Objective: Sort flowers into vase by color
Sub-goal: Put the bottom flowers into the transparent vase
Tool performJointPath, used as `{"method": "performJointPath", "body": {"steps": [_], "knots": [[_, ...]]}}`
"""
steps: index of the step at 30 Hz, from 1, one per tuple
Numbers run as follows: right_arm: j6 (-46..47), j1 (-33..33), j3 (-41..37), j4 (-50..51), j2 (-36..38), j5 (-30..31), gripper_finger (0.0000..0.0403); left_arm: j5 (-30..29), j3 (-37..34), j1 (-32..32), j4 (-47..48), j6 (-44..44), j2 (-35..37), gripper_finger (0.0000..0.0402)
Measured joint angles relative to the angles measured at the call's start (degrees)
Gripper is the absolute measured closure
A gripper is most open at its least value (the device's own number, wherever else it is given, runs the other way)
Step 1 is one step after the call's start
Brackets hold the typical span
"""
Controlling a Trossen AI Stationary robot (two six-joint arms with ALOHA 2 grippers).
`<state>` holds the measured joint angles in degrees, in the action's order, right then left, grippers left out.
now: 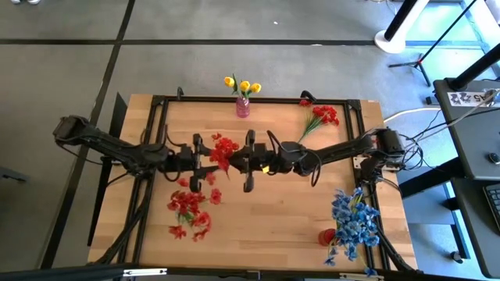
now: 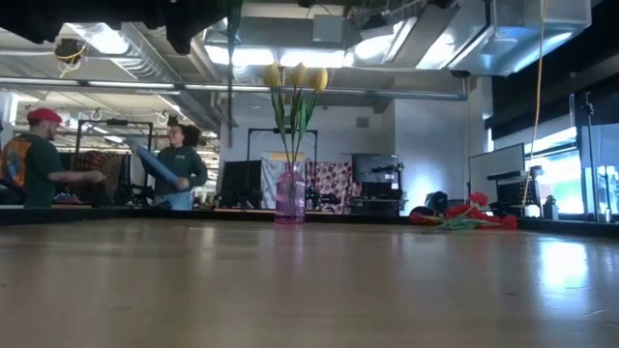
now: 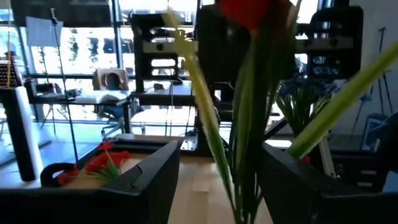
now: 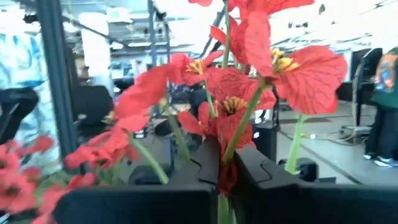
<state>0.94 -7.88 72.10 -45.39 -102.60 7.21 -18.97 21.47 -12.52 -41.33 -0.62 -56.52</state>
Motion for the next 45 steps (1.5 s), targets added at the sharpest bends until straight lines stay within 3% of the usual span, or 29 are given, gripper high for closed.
{"method": "performJointPath", "body": {"steps": [6, 18, 21, 28, 31, 35, 41, 45], "knots": [[-1.43, 0.13, 0.00, -0.51, -0.53, 3.15, 0.0387, 4.46, 0.00, 0.83, 0.14, -0.07, -0.47, 0.0200], [-1.41, 0.50, 0.00, -0.54, -0.75, 0.72, 0.0387, 5.99, 0.00, 3.55, -2.32, 0.34, 0.27, 0.0207], [-1.42, 0.50, 0.02, -0.18, -0.75, 0.72, 0.0386, 6.53, 0.00, 3.61, -3.15, 0.48, 0.27, 0.0235], [-1.35, 0.57, 0.02, -0.93, -1.31, 0.77, 0.0386, 7.32, 0.02, 3.79, -3.77, 0.91, -0.90, 0.0359], [-1.41, 0.50, -0.02, -0.96, -1.52, 0.87, 0.0386, 8.80, 0.02, 3.97, -5.38, 3.33, -2.42, 0.0381], [-1.41, 0.50, 0.00, -1.00, -1.51, 1.38, 0.0386, 13.54, 0.04, 4.85, -5.73, 5.17, -2.48, 0.0361], [-1.43, 0.39, 0.00, -1.24, -1.50, 0.80, 0.0386, 13.83, 0.04, 5.76, -5.91, 6.07, -2.48, 0.0280], [-1.43, 0.39, 0.00, -1.79, -1.50, 1.62, 0.0385, 13.82, 0.04, 6.27, -6.42, 6.05, -2.48, 0.0263]]}}
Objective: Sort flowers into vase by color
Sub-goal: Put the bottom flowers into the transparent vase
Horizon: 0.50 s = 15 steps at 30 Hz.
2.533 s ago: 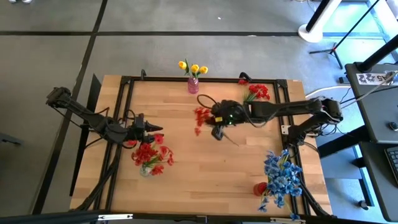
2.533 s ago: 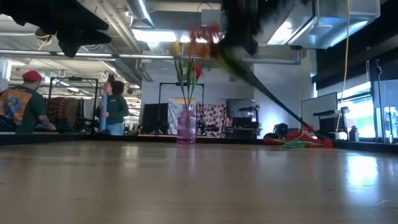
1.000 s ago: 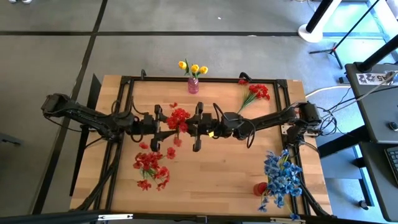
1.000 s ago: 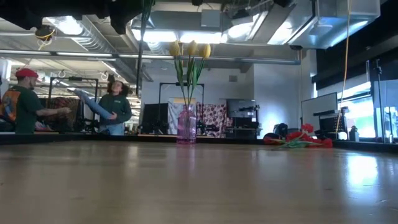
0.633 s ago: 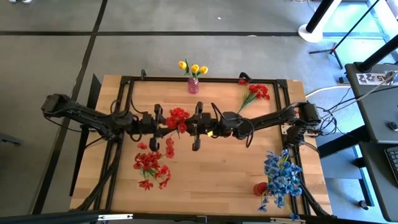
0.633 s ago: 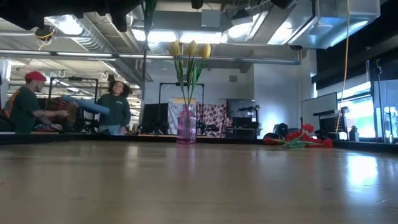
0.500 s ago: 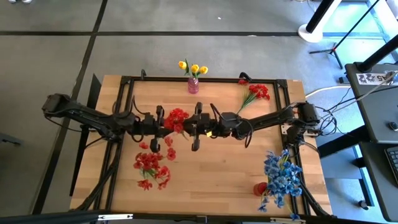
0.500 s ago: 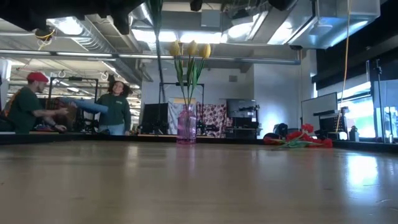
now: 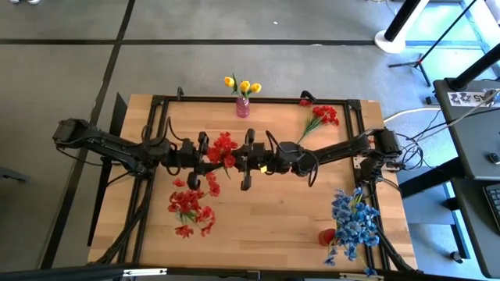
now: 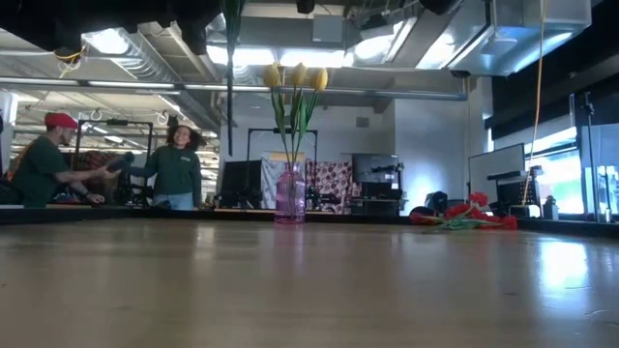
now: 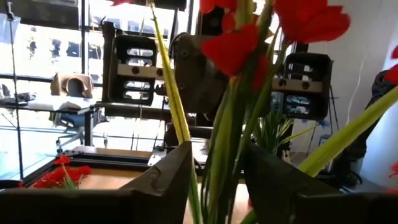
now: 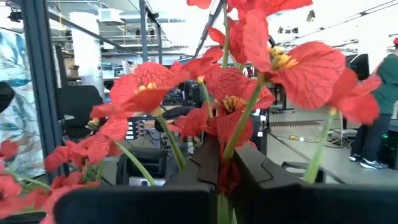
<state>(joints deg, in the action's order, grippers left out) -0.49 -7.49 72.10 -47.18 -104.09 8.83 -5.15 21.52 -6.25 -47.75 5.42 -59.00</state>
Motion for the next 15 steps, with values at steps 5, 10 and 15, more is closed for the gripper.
{"method": "performJointPath", "body": {"steps": [5, 10, 15], "knots": [[-0.09, 0.00, 0.00, 0.04, 0.00, 2.04, 0.0355, 0.04, 0.00, 0.03, -0.13, -1.26, -0.53, 0.0295], [-1.33, 0.00, 0.00, 0.07, 0.00, 4.87, 0.0284, -0.61, 1.99, 1.52, -0.93, -1.95, -4.57, 0.0371], [-1.38, -0.22, 0.00, 0.47, 0.13, 6.37, 0.0221, 0.46, 3.91, 0.96, -0.49, -2.88, -7.42, 0.0392]]}}
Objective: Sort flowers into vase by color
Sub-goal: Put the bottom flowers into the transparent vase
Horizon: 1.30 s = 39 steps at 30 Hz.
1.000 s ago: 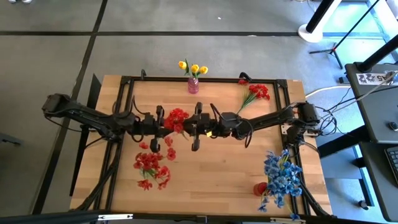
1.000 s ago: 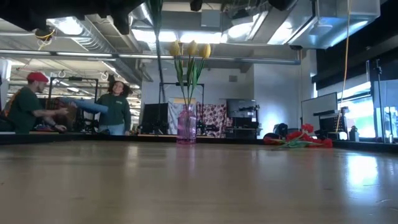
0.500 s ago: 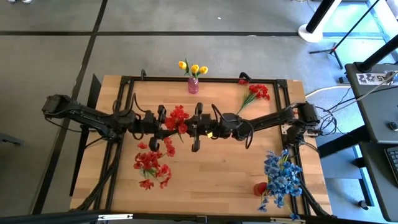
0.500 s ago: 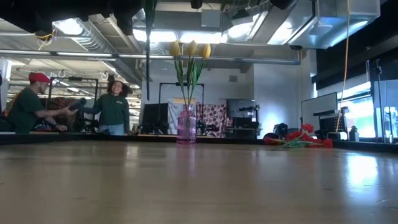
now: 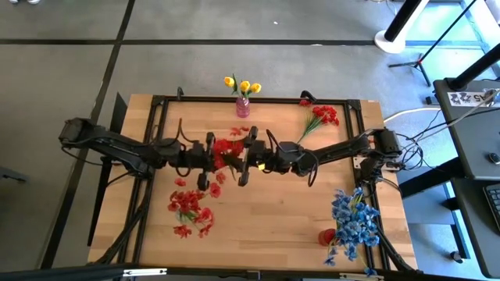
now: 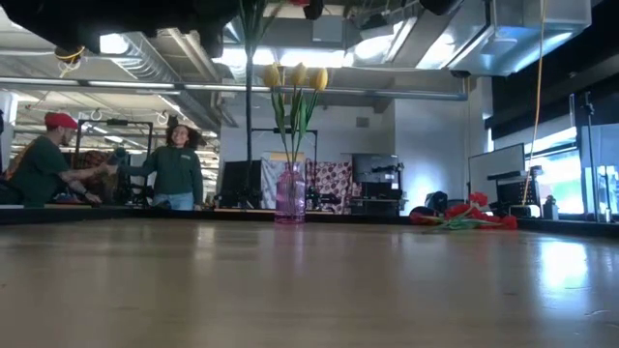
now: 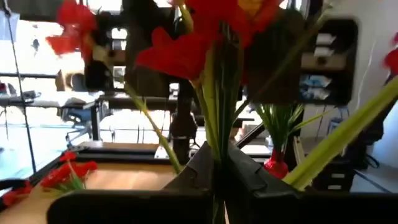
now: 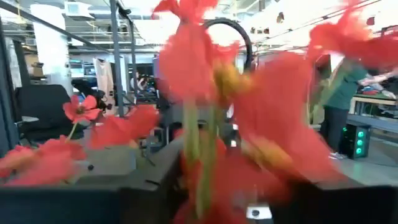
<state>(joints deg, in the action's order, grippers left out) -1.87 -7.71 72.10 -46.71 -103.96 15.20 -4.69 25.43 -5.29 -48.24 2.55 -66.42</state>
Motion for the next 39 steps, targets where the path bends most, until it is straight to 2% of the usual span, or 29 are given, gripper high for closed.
{"method": "performJointPath", "body": {"steps": [5, 10, 12, 15, 17, 20, 23, 28, 31, 36, 39], "knots": [[-1.67, -2.41, 0.00, 4.09, 4.72, -0.26, 0.0170, -0.91, 0.04, -1.35, 5.93, -2.29, 6.15, 0.0397], [-5.83, -6.99, 0.02, 9.72, 11.51, 0.66, 0.0141, -4.41, 0.11, -2.39, 19.23, -5.00, 19.93, 0.0399], [-6.34, -9.09, 0.03, 14.06, 14.02, 2.53, 0.0138, -4.63, 1.25, -2.44, 28.31, -5.18, 27.70, 0.0399], [-6.36, -12.47, 0.07, 20.82, 16.77, 6.81, 0.0137, -4.54, 6.78, -2.45, 45.13, -4.75, 37.72, 0.0400], [-6.25, -14.69, 0.07, 23.73, 17.28, 11.43, 0.0137, -2.26, 11.11, -2.90, 55.36, -4.02, 42.10, 0.0400], [-6.23, -17.94, 0.02, 25.79, 17.24, 18.61, 0.0137, 3.11, 16.22, -4.05, 67.91, -2.13, 46.13, 0.0400], [-5.76, -20.43, 0.02, 26.19, 16.81, 24.17, 0.0137, 6.63, 18.08, -5.24, 75.92, 0.35, 49.28, 0.0399], [-4.72, -23.46, 0.02, 26.18, 16.43, 31.35, 0.0136, 17.46, 16.14, -7.28, 75.24, 6.06, 53.98, 0.0399], [-4.47, -24.85, 0.00, 26.59, 16.26, 35.52, 0.0136, 18.15, 14.92, -7.90, 75.17, 7.18, 57.17, 0.0398], [-2.93, -26.33, 0.00, 27.90, 16.26, 40.50, 0.0136, 22.55, 7.55, -7.92, 65.01, 9.01, 62.34, 0.0398], [-2.95, -26.49, 0.00, 27.71, 16.28, 42.49, 0.0136, 23.23, 1.55, -7.91, 59.41, 10.73, 64.64, 0.0398]]}}
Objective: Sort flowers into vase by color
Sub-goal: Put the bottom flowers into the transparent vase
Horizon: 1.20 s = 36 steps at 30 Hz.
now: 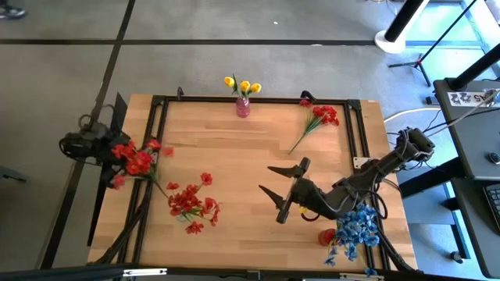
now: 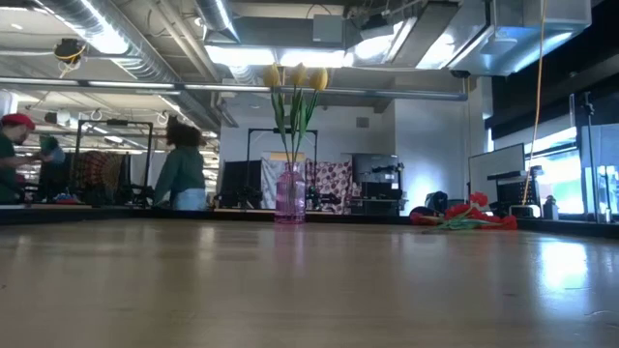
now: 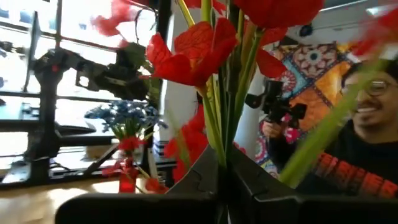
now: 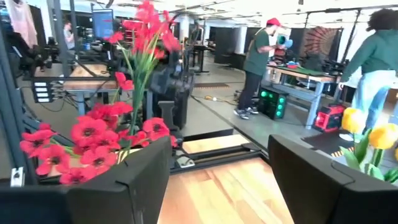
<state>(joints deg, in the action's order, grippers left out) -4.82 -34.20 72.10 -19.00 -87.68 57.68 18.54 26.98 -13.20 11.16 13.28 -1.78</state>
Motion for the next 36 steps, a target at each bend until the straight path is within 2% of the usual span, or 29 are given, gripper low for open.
{"method": "performJointPath", "body": {"steps": [3, 6, 13, 19, 24, 32, 36], "knots": [[-0.29, 0.09, 0.00, -0.01, -0.02, 0.93, 0.0136, 2.29, -5.79, -0.01, -7.01, 1.21, 0.85, 0.0398], [-1.45, 0.48, 0.00, -0.65, 0.00, 2.45, 0.0136, 3.17, -8.44, -0.01, -10.60, 1.31, 1.09, 0.0397], [-1.88, 1.01, 0.00, -0.47, 0.00, 3.38, 0.0136, 3.16, -8.54, -0.01, -14.48, 1.68, 0.80, 0.0397], [-3.12, 1.59, 0.00, -0.39, 0.00, 3.31, 0.0136, 1.71, -9.24, -0.73, -15.95, 2.83, -2.92, 0.0397], [-3.45, 1.75, 0.00, -0.41, 0.00, 3.26, 0.0136, 0.27, -9.28, -4.58, -20.13, 2.58, -8.02, 0.0397], [-4.61, 1.73, 0.00, -0.52, 0.00, 3.25, 0.0136, -8.67, -9.28, -12.37, -19.86, -3.02, -14.12, 0.0397], [-4.57, 1.73, 0.00, -0.48, 0.00, 3.22, 0.0136, -8.96, -9.28, -15.46, -19.59, -3.93, -16.22, 0.0397]]}}
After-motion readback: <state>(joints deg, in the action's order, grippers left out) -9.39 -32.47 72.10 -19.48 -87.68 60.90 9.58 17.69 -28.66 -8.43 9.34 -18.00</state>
